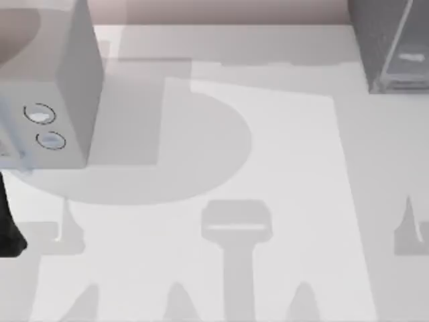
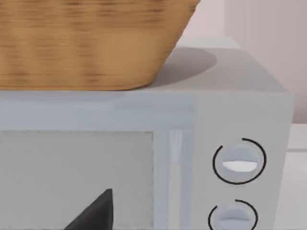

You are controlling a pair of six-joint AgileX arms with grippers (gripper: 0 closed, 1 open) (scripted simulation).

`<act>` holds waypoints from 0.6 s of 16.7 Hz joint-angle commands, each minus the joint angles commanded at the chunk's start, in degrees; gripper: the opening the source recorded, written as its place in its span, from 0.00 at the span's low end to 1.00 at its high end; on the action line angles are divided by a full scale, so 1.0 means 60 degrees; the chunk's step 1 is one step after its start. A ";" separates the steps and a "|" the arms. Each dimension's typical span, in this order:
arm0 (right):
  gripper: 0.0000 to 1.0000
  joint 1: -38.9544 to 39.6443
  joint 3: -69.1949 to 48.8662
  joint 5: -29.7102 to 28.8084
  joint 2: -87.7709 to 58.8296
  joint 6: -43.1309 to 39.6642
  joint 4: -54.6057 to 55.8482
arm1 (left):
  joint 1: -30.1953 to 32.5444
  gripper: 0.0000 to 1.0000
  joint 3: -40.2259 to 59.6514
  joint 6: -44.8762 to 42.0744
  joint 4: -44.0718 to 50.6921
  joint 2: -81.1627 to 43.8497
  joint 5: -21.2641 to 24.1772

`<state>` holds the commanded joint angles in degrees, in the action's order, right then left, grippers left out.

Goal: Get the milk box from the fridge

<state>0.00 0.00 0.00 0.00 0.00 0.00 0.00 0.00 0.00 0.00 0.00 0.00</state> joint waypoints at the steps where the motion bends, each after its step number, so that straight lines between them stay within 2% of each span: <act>1: 1.00 0.0000 0.0000 0.0000 0.0000 0.0000 0.0000 | 0.0000 1.00 0.0000 0.0000 0.0000 0.0000 0.0000; 5: 1.00 -0.0220 -0.0101 0.0225 -0.0590 -0.0010 0.0598 | 0.0000 1.00 0.0000 0.0000 0.0000 0.0000 0.0000; 10: 1.00 -0.1194 -0.0486 0.1136 -0.3534 -0.0018 0.3495 | 0.0000 1.00 0.0000 0.0000 0.0000 0.0000 0.0000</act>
<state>-7.16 -2.92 6.81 -21.20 -0.11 20.97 0.00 0.00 0.00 0.00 0.00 0.00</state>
